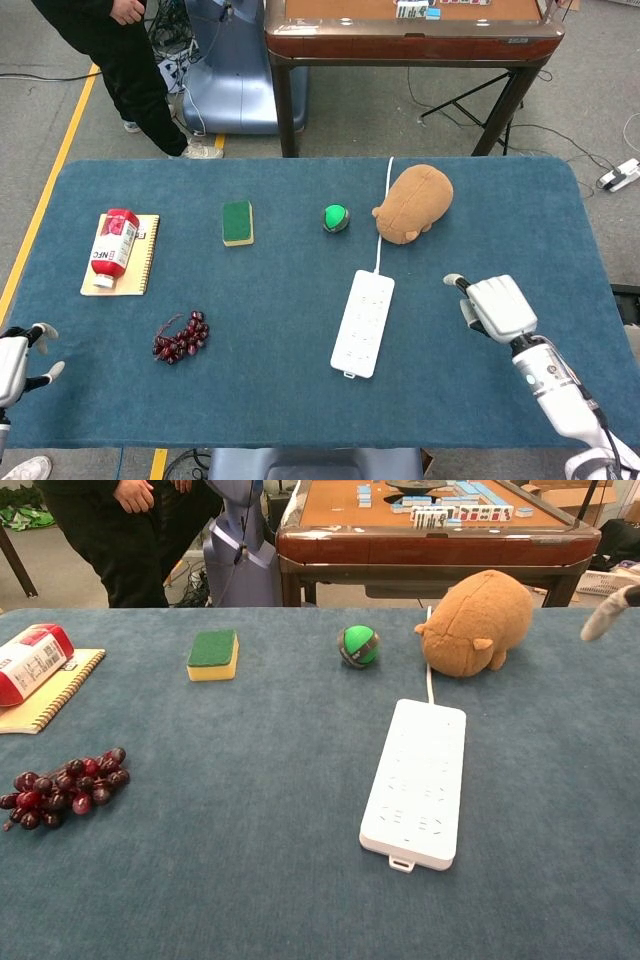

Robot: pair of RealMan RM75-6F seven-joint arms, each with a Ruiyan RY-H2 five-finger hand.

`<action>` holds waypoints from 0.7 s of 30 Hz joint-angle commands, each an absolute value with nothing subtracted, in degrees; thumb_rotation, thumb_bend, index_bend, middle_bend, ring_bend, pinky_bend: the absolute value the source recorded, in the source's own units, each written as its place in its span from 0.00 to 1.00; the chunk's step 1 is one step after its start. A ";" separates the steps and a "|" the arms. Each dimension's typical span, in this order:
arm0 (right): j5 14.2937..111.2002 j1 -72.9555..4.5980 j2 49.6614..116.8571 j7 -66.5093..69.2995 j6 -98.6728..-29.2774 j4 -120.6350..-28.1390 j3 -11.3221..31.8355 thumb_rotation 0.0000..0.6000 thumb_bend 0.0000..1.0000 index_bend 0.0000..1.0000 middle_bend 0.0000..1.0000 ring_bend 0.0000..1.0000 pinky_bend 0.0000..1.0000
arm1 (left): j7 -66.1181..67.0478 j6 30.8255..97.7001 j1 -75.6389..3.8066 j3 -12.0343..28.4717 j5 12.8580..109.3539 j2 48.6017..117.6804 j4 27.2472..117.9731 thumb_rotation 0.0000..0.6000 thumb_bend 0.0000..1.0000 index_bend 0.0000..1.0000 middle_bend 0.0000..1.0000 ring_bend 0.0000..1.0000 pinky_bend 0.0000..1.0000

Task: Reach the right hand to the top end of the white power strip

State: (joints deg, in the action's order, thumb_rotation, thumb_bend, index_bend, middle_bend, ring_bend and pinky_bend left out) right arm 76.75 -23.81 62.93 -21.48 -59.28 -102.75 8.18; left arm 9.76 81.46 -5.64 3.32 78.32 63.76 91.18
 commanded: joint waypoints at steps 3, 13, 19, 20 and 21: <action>66.07 -31.54 67.52 -31.98 -53.15 -103.73 11.11 1.00 0.72 0.28 0.99 1.00 1.00 | 10.53 81.22 -5.49 3.27 77.61 63.40 91.62 1.00 0.19 0.55 0.58 0.44 0.66; 54.02 -39.80 75.18 -40.87 -51.06 -100.15 10.70 1.00 0.77 0.29 1.00 1.00 1.00 | 9.41 80.74 -5.46 3.43 77.05 63.18 91.36 1.00 0.19 0.55 0.58 0.44 0.66; 48.64 -42.84 78.34 -43.77 -51.81 -98.37 9.30 1.00 0.77 0.29 1.00 1.00 1.00 | 8.93 79.96 -5.64 3.51 76.44 63.27 90.70 1.00 0.19 0.55 0.58 0.44 0.66; 48.05 -43.17 78.58 -44.00 -51.92 -98.20 9.11 1.00 0.77 0.29 1.00 1.00 1.00 | 8.87 79.94 -5.63 3.52 76.40 63.29 90.65 1.00 0.19 0.55 0.58 0.44 0.66; 47.43 -43.48 78.79 -44.20 -52.02 -98.05 8.94 1.00 0.77 0.29 1.00 1.00 1.00 | 8.76 79.90 -5.64 3.54 76.36 63.30 90.62 1.00 0.19 0.55 0.58 0.44 0.66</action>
